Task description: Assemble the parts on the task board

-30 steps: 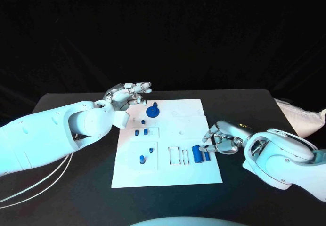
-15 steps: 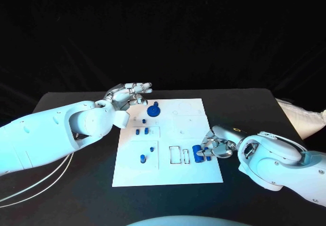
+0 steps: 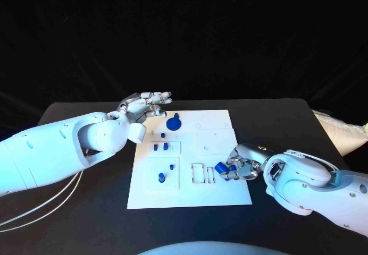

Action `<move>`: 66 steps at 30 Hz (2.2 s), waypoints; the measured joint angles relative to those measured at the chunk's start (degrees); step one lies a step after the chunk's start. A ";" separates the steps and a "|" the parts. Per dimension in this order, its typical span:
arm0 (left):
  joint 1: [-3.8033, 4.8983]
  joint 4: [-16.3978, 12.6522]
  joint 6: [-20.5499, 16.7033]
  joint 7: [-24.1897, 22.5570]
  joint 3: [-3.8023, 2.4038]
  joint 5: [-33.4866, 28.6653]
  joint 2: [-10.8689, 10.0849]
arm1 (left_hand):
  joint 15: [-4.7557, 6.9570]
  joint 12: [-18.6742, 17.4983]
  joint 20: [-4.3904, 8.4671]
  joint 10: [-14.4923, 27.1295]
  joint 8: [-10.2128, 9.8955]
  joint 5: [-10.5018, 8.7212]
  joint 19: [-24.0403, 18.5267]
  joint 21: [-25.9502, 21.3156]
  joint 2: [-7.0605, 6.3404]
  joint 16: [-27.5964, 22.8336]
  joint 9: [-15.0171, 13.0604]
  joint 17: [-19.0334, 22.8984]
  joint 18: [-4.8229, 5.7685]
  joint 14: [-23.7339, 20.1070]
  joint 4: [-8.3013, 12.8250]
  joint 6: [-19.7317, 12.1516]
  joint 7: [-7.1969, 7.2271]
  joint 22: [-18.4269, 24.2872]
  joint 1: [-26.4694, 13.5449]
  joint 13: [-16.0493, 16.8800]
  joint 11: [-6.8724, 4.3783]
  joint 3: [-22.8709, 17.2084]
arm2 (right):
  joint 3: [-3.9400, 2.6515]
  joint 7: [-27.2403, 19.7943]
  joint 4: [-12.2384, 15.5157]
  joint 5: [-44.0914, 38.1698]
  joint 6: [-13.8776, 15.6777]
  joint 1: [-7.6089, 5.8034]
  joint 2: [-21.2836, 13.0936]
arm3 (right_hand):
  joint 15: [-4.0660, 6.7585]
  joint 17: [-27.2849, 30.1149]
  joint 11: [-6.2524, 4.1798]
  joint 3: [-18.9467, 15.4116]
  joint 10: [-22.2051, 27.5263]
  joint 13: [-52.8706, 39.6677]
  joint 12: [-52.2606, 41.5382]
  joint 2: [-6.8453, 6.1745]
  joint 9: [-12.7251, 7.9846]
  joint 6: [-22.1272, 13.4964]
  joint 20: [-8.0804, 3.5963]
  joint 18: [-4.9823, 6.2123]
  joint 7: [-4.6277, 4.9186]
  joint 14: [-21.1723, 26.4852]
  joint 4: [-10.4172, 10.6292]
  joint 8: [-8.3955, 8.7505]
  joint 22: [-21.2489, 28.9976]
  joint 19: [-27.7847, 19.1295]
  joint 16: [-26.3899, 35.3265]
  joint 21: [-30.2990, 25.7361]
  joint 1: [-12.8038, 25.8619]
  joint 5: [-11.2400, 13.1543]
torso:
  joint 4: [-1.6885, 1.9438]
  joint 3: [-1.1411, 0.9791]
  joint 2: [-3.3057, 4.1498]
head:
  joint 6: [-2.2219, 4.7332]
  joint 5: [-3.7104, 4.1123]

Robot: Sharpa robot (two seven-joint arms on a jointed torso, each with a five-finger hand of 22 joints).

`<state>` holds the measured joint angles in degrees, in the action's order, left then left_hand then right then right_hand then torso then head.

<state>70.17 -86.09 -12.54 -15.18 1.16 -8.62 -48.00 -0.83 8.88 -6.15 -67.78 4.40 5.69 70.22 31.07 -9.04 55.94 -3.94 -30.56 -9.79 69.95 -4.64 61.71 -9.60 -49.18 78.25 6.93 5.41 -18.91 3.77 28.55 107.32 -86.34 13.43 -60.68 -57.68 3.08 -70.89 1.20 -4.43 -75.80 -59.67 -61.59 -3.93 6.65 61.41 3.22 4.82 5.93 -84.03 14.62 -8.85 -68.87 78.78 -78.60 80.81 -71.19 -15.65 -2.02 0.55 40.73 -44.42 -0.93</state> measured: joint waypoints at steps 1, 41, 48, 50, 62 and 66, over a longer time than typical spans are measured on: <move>0.00 0.00 0.00 0.01 0.00 0.00 -0.01 | 0.00 0.00 0.00 0.00 0.00 0.00 0.00 0.00 0.00 0.00 0.00 0.00 0.00 0.00 0.00 0.00 0.00 0.00 0.00 0.00 0.00 0.00 | 0.00 0.11 -0.19 -0.11 -0.14 0.18 0.22 | 0.00 -0.06 0.00 0.00 0.00 0.00 0.00 0.00 0.00 0.00 0.00 0.00 0.00 0.00 0.00 0.00 0.00 0.00 0.00 0.00 0.00 0.00 | 0.00 0.00 0.00 | -0.03 0.00; -0.02 -0.09 0.04 0.22 0.00 0.00 -0.17 | 0.00 0.00 0.00 0.00 0.00 0.00 0.00 0.00 0.00 0.00 0.00 0.04 0.00 0.00 0.00 0.00 0.00 -0.01 0.00 -0.02 0.00 0.00 | -0.35 -1.90 1.76 6.91 7.64 0.78 3.90 | 1.23 -3.01 -1.36 -2.06 -2.57 -5.74 -2.52 7.72 0.72 3.61 -1.06 0.01 -0.34 0.00 2.05 -1.35 -2.53 1.05 -1.67 1.31 0.61 -6.00 | 0.03 0.06 -0.06 | -0.38 -0.41; -0.02 -0.15 0.05 0.23 0.00 0.00 -0.17 | 0.00 0.00 0.00 0.00 0.00 0.00 0.00 0.00 0.00 0.00 0.00 0.04 0.00 0.00 0.00 0.00 0.00 -0.01 0.00 -0.02 0.00 0.00 | -0.33 -1.80 0.75 7.78 5.47 0.98 5.67 | 1.23 -3.12 -1.52 -2.69 -2.82 -6.30 -2.90 8.63 0.73 3.95 -1.05 0.01 -0.46 0.00 2.07 -2.71 -2.57 1.05 -1.67 1.31 1.51 -6.00 | 0.07 0.10 -0.04 | -0.55 -0.64; -0.02 -0.18 0.05 0.23 0.00 0.00 -0.18 | 0.00 0.00 0.00 0.00 0.00 0.00 0.00 0.00 0.00 0.00 0.00 0.03 0.00 0.00 0.00 0.00 0.00 -0.01 0.00 -0.02 0.00 0.00 | -0.33 -1.66 0.43 7.82 4.93 1.03 6.04 | 1.23 -3.20 -1.45 -3.20 -2.90 -6.48 -2.90 9.00 0.77 4.01 -1.18 0.01 -0.50 -0.01 2.07 -3.22 -2.56 1.18 -1.67 1.31 1.88 -6.00 | 0.05 0.10 -0.04 | -0.60 -0.73; -0.02 -0.23 0.06 0.25 0.00 0.00 -0.21 | 0.00 0.00 0.00 0.00 0.00 0.00 0.00 0.00 0.00 0.00 0.00 0.03 -0.01 0.00 0.00 0.00 0.00 -0.01 0.00 -0.03 0.00 0.00 | -0.33 -0.01 -0.65 5.70 4.09 1.15 7.14 | 1.48 -1.38 -2.06 -11.68 -3.88 -5.49 0.60 8.55 4.77 6.25 -1.27 0.01 -2.59 0.20 2.12 -3.54 -1.33 0.62 -0.78 1.05 13.24 12.04 | -0.01 0.03 -0.07 | -0.74 -0.93; -0.02 -0.24 0.06 0.26 0.00 0.00 -0.23 | 0.00 0.28 0.00 0.20 0.00 0.00 0.00 -0.29 0.00 0.00 0.00 0.16 0.00 0.00 -0.34 0.00 0.00 0.19 0.00 0.07 0.20 0.33 | -0.33 0.46 -0.70 4.07 4.25 1.17 7.20 | 1.48 -0.91 -1.95 -12.40 -3.37 -5.05 1.26 7.89 4.89 6.07 -1.35 0.01 -2.40 0.20 2.14 -3.54 -0.98 0.50 -0.43 0.99 13.99 12.43 | -0.03 0.03 -0.08 | -0.77 -0.94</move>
<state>70.16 -86.33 -12.48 -14.92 1.16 -8.62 -48.23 -0.83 9.16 -6.15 -67.58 4.40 5.69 70.22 30.77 -9.04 55.95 -3.94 -30.40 -9.79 69.95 -4.98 61.71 -9.60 -48.98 78.24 7.00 5.61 -18.58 3.44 29.01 106.62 -82.27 17.68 -59.50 -50.48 4.56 -71.80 -0.75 -16.83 -79.17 -64.72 -60.33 3.96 11.55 67.48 1.86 4.82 3.53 -83.83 16.76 -12.39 -69.86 79.27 -79.03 81.80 -57.21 -3.22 -2.05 0.59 40.65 -45.20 -1.87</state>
